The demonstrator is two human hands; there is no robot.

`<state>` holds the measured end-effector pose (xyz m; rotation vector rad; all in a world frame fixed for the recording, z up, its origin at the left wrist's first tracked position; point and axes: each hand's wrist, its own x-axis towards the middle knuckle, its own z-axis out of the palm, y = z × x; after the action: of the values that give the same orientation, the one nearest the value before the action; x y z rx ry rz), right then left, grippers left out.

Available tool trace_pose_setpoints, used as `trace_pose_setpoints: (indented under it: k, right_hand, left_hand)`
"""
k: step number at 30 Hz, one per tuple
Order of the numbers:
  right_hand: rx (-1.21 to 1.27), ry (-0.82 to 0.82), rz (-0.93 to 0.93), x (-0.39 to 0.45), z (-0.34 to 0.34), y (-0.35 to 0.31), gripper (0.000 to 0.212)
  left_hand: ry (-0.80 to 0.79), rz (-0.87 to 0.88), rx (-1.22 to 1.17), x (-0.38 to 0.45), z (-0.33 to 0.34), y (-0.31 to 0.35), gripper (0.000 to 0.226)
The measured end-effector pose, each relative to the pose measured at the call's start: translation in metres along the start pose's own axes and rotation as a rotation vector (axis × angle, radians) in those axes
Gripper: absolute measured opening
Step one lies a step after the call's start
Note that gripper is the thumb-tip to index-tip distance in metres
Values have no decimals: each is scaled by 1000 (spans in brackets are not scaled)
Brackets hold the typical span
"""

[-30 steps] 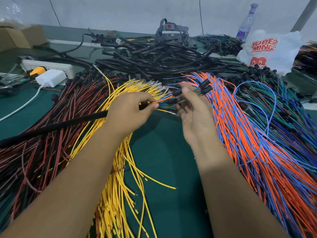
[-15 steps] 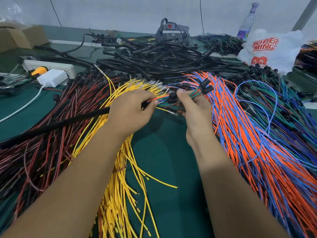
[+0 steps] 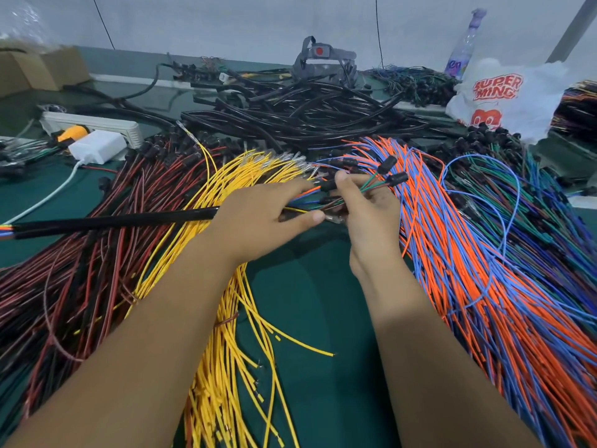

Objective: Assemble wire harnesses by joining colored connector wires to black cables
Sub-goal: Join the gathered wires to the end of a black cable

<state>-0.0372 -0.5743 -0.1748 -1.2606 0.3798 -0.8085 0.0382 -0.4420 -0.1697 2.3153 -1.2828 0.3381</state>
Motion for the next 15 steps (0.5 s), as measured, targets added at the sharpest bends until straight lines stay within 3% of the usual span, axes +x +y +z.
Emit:
trace_pose_setpoints:
  k: [5, 9, 13, 15]
  right_hand:
    - [96, -143, 192, 4, -1, -2, 26]
    - [136, -217, 191, 2, 0, -3, 26]
    - [181, -177, 134, 1, 1, -2, 25]
    - [226, -159, 123, 2, 2, -2, 20]
  left_hand:
    - [61, -52, -137, 1, 4, -2, 23]
    - [187, -139, -452, 4, 4, -5, 23]
    - [177, -196, -539, 4, 2, -3, 22]
    - [132, -197, -467, 4, 2, -3, 32]
